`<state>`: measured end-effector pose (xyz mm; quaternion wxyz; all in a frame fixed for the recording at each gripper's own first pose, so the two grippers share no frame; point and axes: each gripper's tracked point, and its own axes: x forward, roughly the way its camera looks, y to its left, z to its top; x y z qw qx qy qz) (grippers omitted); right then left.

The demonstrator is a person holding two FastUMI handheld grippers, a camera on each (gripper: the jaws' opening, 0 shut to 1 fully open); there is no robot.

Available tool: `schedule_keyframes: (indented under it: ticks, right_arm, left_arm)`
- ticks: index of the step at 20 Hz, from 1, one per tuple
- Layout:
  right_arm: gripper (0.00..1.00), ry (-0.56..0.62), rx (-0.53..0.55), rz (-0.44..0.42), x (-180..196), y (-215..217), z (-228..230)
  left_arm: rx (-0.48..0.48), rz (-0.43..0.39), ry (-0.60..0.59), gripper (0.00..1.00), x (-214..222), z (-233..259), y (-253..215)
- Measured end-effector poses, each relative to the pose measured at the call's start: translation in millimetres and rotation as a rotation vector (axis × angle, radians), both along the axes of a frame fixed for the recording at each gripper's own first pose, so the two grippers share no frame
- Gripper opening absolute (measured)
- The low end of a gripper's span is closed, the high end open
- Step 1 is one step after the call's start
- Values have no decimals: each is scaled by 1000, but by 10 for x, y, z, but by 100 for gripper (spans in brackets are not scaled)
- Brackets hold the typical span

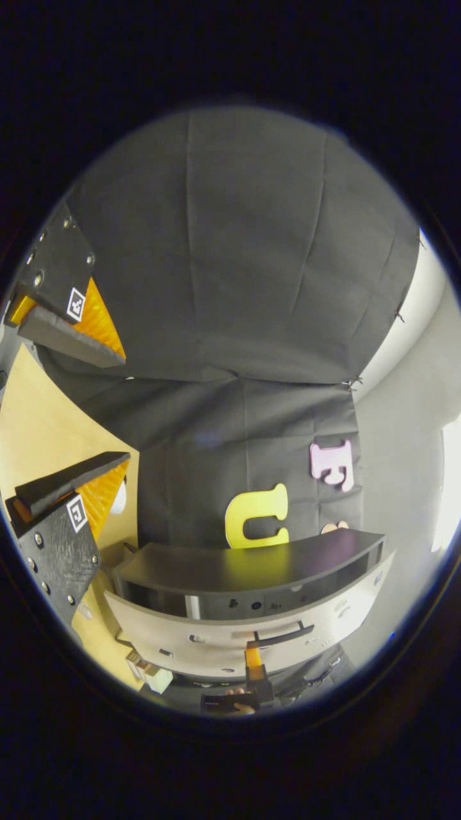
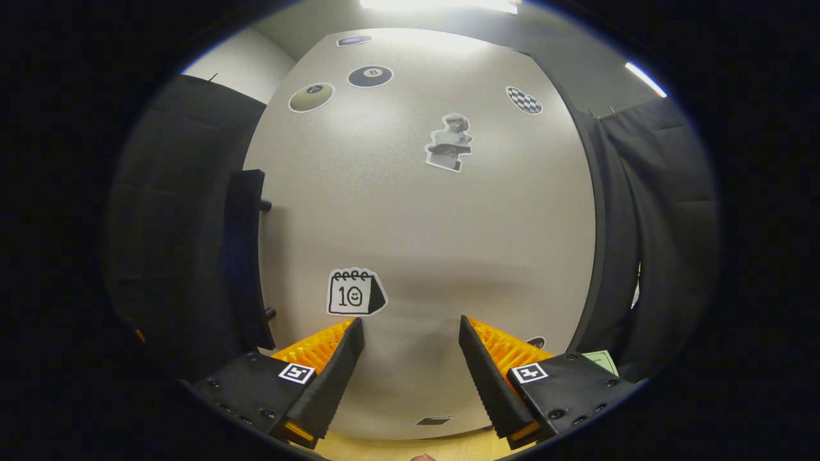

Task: Open the cabinet door with the right hand, grasp the bottle in the cabinet with the left hand and place it on the coaster, then close the cabinet door with the right hand.

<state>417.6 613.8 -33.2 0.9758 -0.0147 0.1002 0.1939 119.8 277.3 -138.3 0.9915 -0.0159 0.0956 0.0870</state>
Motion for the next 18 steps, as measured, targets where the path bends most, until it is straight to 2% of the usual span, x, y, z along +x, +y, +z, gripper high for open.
schedule_keyframes:
  ticks: [1, 2, 3, 4, 9, 13, 18]
  right_arm:
    - [92, -2, -2, -6, -10, 15, 4]
    - [99, -7, -6, -16, -16, 15, 3]
    - [92, -13, -12, -23, -19, 16, 6]
    - [95, -21, -16, -29, -30, 14, 14]
    - [95, -22, -2, -19, -77, 41, 25]
    - [96, -36, 32, 31, -175, 43, 120]
    - [94, -40, 30, 85, -606, -341, 258]
  left_arm:
    - [5, 5, 3, 84, -44, 3, 40]
    - [9, 13, 5, 82, -96, -5, 70]
    - [8, 21, 7, 82, -130, -5, 100]
    - [3, 29, 9, 82, -176, -2, 121]
    - [-13, 57, 24, 82, -286, -31, 138]
    - [-6, 43, 8, 80, -250, 118, -67]
    - [-8, -15, -30, 82, -128, 454, -586]
